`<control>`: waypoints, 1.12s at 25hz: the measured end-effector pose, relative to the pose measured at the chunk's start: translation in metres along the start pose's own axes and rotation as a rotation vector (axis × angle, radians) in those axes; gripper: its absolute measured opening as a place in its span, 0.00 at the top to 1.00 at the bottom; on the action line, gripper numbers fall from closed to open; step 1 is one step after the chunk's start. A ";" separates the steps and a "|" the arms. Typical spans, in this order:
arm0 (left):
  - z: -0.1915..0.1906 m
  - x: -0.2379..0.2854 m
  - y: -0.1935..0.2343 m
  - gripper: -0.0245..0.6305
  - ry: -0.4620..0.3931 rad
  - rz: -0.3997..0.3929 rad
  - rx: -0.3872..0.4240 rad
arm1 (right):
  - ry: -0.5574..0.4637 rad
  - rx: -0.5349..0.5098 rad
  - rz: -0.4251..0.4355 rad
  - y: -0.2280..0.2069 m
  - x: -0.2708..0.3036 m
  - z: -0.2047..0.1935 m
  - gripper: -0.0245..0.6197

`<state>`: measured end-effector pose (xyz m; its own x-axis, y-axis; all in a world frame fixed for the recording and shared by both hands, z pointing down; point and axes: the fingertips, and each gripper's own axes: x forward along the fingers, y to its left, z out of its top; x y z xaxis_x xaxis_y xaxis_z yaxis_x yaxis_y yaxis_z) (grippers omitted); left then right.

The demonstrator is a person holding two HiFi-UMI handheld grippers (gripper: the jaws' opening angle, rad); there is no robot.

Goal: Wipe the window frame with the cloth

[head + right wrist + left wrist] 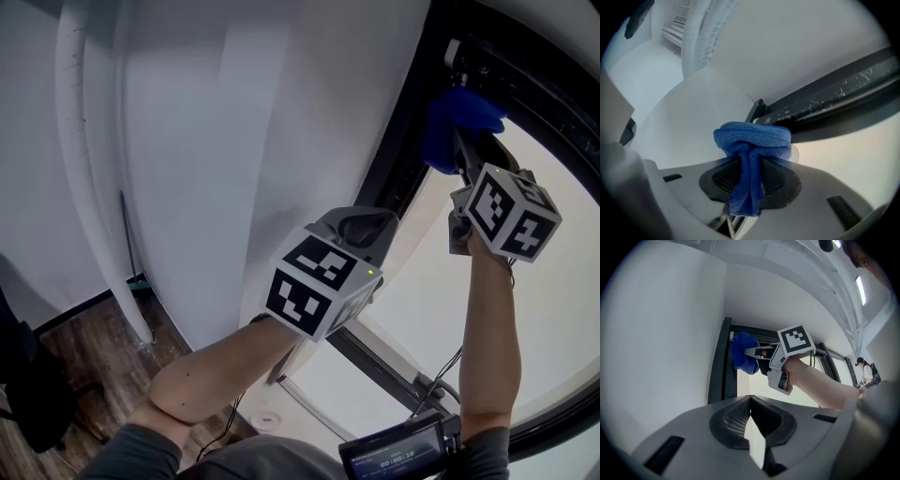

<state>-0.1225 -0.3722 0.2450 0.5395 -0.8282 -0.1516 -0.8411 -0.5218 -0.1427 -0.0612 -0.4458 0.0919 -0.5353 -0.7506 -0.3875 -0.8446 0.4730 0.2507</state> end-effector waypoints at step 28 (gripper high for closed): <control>-0.049 -0.024 0.009 0.95 0.063 0.049 -0.041 | 0.014 0.071 -0.007 0.031 0.004 -0.056 0.77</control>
<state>-0.1450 -0.3674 0.2954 0.4956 -0.8633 -0.0954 -0.8678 -0.4875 -0.0968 -0.0887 -0.4597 0.1476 -0.5300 -0.7600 -0.3761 -0.8466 0.4994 0.1840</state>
